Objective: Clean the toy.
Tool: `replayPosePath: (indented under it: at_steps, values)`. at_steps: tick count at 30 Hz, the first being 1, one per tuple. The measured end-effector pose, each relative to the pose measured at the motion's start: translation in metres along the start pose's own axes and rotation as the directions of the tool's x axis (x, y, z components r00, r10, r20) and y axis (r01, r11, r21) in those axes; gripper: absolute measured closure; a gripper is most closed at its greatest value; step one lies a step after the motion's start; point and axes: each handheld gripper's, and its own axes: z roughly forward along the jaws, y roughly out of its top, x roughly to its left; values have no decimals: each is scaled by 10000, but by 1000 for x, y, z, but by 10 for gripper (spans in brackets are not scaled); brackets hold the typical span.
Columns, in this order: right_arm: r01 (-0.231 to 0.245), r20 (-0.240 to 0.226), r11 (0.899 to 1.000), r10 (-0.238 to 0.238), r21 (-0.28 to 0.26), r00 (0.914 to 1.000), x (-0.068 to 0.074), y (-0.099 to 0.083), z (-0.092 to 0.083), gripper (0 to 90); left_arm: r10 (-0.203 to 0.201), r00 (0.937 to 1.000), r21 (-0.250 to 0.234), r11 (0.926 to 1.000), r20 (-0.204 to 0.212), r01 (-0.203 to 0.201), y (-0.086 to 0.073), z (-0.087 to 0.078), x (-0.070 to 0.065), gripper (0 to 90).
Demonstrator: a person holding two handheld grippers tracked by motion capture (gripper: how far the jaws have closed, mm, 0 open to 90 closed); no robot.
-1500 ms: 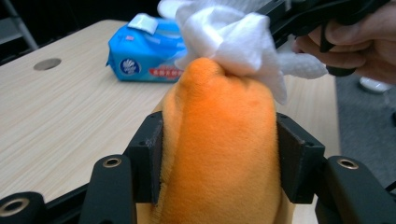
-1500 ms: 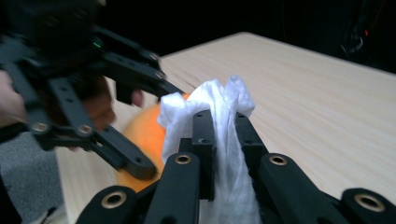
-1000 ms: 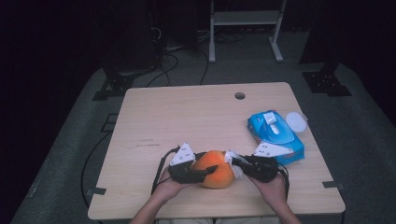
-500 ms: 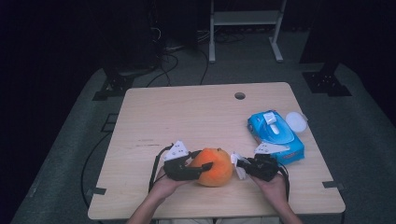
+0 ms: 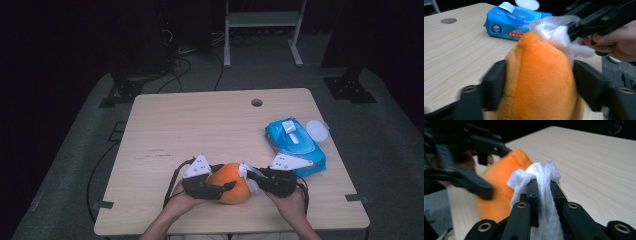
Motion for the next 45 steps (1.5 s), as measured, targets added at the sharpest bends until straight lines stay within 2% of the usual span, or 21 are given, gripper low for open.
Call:
replayPosePath:
  at_steps: [2, 5, 9, 10, 13, 14, 16, 18, 22, 24, 26, 27, 28, 31, 33, 35, 36, 39, 41, 43, 45]
  values:
    - [-191, 76, 9998, 190, 41, 9998, -4, -3, 1, 812, 39, 10000, 26, 10000, 64, -39, 0, -1, 1, 183]
    - [-242, 208, 9997, 240, 103, 9995, -9, -4, 1, 812, -25, 10000, 346, 9994, 77, 23, -4, -1, 6, 109]
    - [-396, 389, 9989, 387, 240, 9985, -13, -8, 1, 812, -653, 9973, 464, 9969, 329, 638, -11, -1, 16, 95]
    - [-413, 410, 9987, 401, 284, 9984, -14, -9, 2, 812, -665, 9969, 401, 9971, 421, 648, -12, 0, 16, 112]
    - [-432, 504, 9986, 416, 299, 9979, -14, -7, 1, 812, -308, 9992, 358, 9989, 272, 298, -10, -2, 12, 268]
    - [-334, 567, 9992, 321, 222, 9979, -12, -6, 0, 812, -189, 9996, 326, 9993, 203, 182, -7, -3, 9, 317]
    - [-190, 536, 9998, 191, -27, 9984, -7, -1, -5, 812, 6, 9999, 161, 9999, 114, -8, -3, -5, 5, 362]
    - [-15, 410, 9994, 30, -357, 9992, -3, 5, -9, 812, 298, 9996, 182, 9994, -12, -298, 2, -7, 3, 386]
    - [441, -109, 9940, -454, -999, 9989, 14, 18, -16, 812, 571, 9984, 359, 9977, -39, -569, 7, -6, -3, 413]
    - [937, -137, 9906, -955, -995, 9953, 23, 21, -15, 812, 648, 9978, 360, 9972, 144, -652, 8, -5, -7, 421]
    - [1283, 64, 9891, -1281, -726, 9917, 27, 21, -12, 812, 732, 9973, 380, 9966, 88, -735, 9, -4, -11, 419]
    - [1160, 50, 9910, -1160, -663, 9932, 25, 19, -11, 812, 780, 9969, 416, 9961, 68, -783, 8, -3, -11, 410]
    - [968, 1, 9935, -969, -598, 9953, 22, 17, -10, 812, 664, 9977, 380, 9970, 131, -668, 7, -1, -9, 388]
    - [843, 184, 9957, -836, -397, 9963, 12, 10, -8, 812, 482, 9987, 301, 9984, 181, -488, 2, 2, -2, 238]
    - [634, 348, 9972, -621, -392, 9975, 7, 8, -9, 813, 30, 9997, 391, 9992, 239, -40, -2, 5, 3, 135]
    - [479, 478, 9982, -461, -369, 9978, 3, 7, -11, 812, -330, 9983, 477, 9984, 475, 308, -8, 9, 7, 102]
    - [370, 455, 9984, -351, -421, 9983, 0, 6, -11, 812, -435, 9976, 498, 9979, 532, 409, -10, 11, 7, 110]
    - [400, 512, 9983, -378, -420, 9980, 4, 7, -11, 812, -100, 9992, 455, 9989, 377, 83, -8, 10, 4, 224]
    - [613, 409, 9966, -591, -554, 9974, 11, 9, -11, 812, 160, 9996, 334, 9993, 223, -167, -5, 7, 1, 319]
    - [773, 73, 9943, -770, -736, 9970, 18, 12, -11, 812, 345, 9994, 215, 9992, 56, -346, -3, 4, 0, 371]
    - [1071, 189, 9920, -1060, -676, 9942, 22, 16, -11, 812, 571, 9983, 130, 9983, -145, -569, 0, -1, 1, 399]
